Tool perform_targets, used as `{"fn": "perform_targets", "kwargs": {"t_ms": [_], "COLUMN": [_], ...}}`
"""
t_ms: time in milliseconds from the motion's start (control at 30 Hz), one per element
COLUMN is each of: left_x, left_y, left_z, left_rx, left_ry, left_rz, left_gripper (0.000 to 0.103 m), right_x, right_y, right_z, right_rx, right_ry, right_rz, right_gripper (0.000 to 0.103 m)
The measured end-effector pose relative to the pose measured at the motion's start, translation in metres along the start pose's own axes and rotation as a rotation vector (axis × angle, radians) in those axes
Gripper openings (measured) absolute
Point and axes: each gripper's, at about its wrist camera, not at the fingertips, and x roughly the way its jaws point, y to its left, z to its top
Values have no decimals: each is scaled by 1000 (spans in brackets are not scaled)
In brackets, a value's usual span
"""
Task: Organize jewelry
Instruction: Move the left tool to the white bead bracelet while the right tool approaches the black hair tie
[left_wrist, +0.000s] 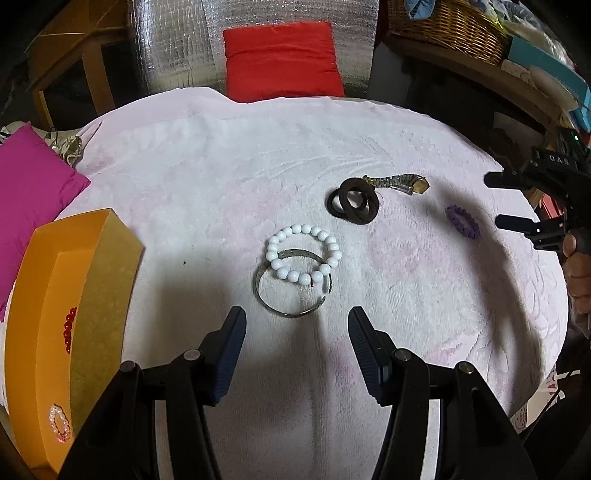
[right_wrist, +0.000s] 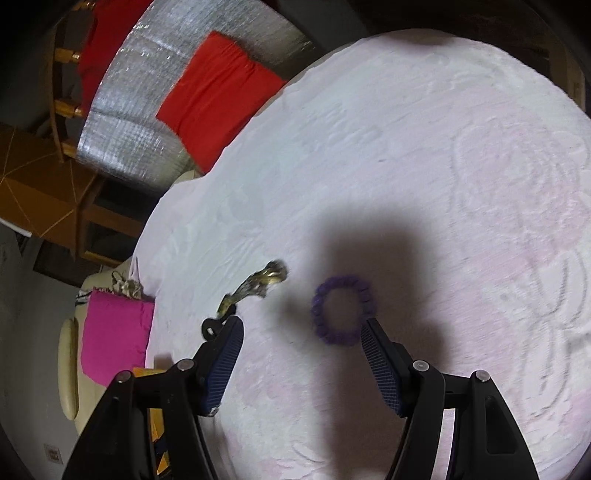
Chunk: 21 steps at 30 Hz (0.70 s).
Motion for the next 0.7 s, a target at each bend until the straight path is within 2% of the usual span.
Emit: {"fn": "perform_targets", "kwargs": {"t_ms": [333,500,700], "left_x": [25,31,28], "left_y": [10,17,36], "left_z": [13,15,15], "left_rx": [-11,-34,-69], "left_ry": [28,32,35], "left_rz": [-17,-39,-42], "left_gripper": [58,58,58], "right_x": [48,77,101], "right_y": [39,60,78], "right_z": [-17,-21,-23], "right_rx": [-83,-122,-154], "right_ry": [79,127,120], "right_rz": [40,77,86], "right_gripper": [69,56,53]}}
